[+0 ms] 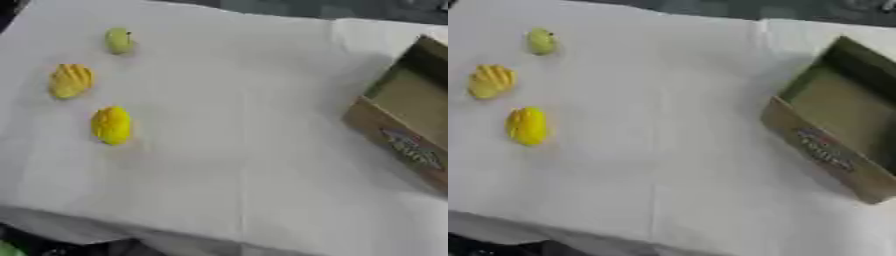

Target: Pick up the objects with one hand, pass them to the other hand, and then place them into the box on the other side of the table.

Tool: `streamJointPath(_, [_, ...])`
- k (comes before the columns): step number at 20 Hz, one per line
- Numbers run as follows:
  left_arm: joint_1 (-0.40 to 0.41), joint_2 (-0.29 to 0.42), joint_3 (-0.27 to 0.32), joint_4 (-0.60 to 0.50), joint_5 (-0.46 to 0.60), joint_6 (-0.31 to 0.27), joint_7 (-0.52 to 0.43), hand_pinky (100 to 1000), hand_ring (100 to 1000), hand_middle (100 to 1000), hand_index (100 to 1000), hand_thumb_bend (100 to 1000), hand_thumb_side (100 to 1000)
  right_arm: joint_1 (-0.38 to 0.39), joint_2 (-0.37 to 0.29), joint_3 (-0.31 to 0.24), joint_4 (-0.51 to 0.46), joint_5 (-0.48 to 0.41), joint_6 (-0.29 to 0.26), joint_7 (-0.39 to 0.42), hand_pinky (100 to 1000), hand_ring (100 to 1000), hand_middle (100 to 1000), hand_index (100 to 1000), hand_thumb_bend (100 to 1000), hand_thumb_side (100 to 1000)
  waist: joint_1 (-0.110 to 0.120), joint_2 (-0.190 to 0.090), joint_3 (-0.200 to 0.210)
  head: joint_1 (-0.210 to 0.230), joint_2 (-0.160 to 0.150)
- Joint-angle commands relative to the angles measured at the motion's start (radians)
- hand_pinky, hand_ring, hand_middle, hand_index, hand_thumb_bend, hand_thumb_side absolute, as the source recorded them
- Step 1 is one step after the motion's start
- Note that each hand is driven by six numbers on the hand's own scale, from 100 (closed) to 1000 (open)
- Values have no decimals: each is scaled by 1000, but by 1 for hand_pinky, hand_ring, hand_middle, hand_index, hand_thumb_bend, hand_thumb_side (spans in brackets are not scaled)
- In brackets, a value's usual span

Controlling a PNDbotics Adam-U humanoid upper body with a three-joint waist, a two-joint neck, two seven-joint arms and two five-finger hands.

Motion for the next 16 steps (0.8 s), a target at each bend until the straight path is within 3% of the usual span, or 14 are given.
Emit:
streamJointPath(1, [-12, 54, 9, -11, -33, 9, 4, 824, 754, 793, 881, 842, 553, -10, -41, -11, -25, -3, 2, -5, 851, 840, 802, 811, 452, 298, 2, 1, 0, 1, 6])
streamJointPath(11, [-30, 92, -10, -34, -255, 89, -100, 823, 767, 792, 885, 832, 556, -9, -44, -8, -33, -1, 5, 0, 853, 839, 801, 810, 450, 301, 2, 1, -1, -1, 6])
streamJointPath(16, [-64, 181, -76, -42, -510, 142, -302, 834, 798, 790, 884, 770, 536, -8, -46, -5, -33, 3, 8, 3, 854, 838, 802, 819, 449, 304, 6, -1, -3, -7, 6])
